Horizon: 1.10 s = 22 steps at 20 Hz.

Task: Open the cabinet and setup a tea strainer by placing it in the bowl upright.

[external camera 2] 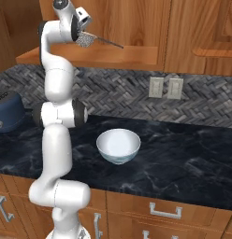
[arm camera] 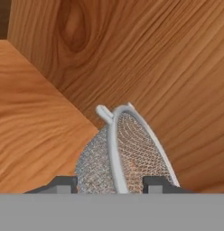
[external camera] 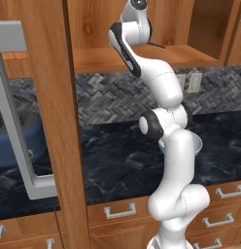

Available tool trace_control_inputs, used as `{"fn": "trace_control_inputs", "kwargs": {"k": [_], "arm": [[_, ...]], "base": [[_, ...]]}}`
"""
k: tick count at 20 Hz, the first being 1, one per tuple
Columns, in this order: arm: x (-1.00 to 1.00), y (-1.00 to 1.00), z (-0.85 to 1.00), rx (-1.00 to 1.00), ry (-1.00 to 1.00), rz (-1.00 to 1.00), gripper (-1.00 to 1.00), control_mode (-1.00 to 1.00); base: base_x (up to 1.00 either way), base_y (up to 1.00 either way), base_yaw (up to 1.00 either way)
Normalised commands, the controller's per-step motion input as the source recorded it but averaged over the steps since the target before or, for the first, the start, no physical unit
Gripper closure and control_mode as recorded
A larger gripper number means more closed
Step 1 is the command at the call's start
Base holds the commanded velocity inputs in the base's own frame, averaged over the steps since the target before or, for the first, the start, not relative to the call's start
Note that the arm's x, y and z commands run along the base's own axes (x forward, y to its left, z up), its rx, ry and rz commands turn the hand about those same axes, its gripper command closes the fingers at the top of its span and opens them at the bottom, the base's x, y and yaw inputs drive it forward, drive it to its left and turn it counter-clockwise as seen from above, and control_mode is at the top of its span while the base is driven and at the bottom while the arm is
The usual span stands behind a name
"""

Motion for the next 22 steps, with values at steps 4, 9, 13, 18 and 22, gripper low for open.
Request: {"fn": "trace_control_inputs", "kwargs": {"k": [4, 9, 13, 18, 22], "arm": [[0.00, 0.08, -0.01, 0.00, 0.00, 0.01, 1.00, -1.00], [0.00, 0.14, 0.00, -0.01, -0.02, 0.00, 1.00, -1.00], [-0.07, 0.04, 0.00, -0.19, -0.21, -0.02, 1.00, -1.00], [-0.15, 0.01, 0.00, -0.32, -0.17, -0.08, 1.00, -1.00], [-0.52, 0.05, 0.00, -0.05, -0.02, -0.17, 1.00, -1.00]], "base": [[0.00, 0.00, 0.00], [0.00, 0.00, 0.00], [0.00, 0.00, 0.00], [0.00, 0.00, 0.00], [0.00, 0.00, 0.00]]}}
